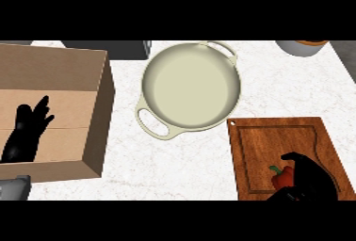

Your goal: Pick the bell pepper from the cutting board and place it in the pot

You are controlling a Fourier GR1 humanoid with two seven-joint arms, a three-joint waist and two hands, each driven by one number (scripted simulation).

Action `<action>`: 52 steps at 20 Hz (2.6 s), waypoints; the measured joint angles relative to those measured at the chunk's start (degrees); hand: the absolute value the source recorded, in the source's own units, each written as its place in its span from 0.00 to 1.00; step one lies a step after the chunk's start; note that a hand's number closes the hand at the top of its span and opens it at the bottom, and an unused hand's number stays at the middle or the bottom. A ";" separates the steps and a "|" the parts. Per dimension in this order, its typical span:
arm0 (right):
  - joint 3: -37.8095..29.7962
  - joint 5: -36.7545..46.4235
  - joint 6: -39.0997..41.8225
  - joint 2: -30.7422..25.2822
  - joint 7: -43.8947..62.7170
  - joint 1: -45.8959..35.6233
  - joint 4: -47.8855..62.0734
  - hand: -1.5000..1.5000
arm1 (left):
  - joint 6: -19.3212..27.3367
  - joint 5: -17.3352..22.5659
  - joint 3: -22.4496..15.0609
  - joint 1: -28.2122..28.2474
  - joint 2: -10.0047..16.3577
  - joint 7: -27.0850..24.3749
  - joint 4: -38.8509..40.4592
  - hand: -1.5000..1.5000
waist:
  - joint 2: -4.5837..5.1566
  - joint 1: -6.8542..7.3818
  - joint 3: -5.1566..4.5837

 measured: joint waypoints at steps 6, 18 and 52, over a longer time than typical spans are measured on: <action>0.82 3.79 -2.18 -2.07 -3.03 -0.94 0.92 1.00 | -0.71 -1.13 0.53 1.11 -1.40 0.23 -0.99 0.50 | -0.04 0.07 -0.01; 1.52 5.23 -0.09 -5.11 -7.81 3.72 -6.85 1.00 | -2.13 -3.60 2.32 -1.09 -2.86 1.13 0.47 0.50 | 0.20 -0.09 0.17; 4.52 15.55 14.88 5.71 2.62 -55.53 -15.51 1.00 | -3.91 -4.54 3.55 -1.90 -4.06 0.49 1.08 0.50 | 0.23 1.06 0.03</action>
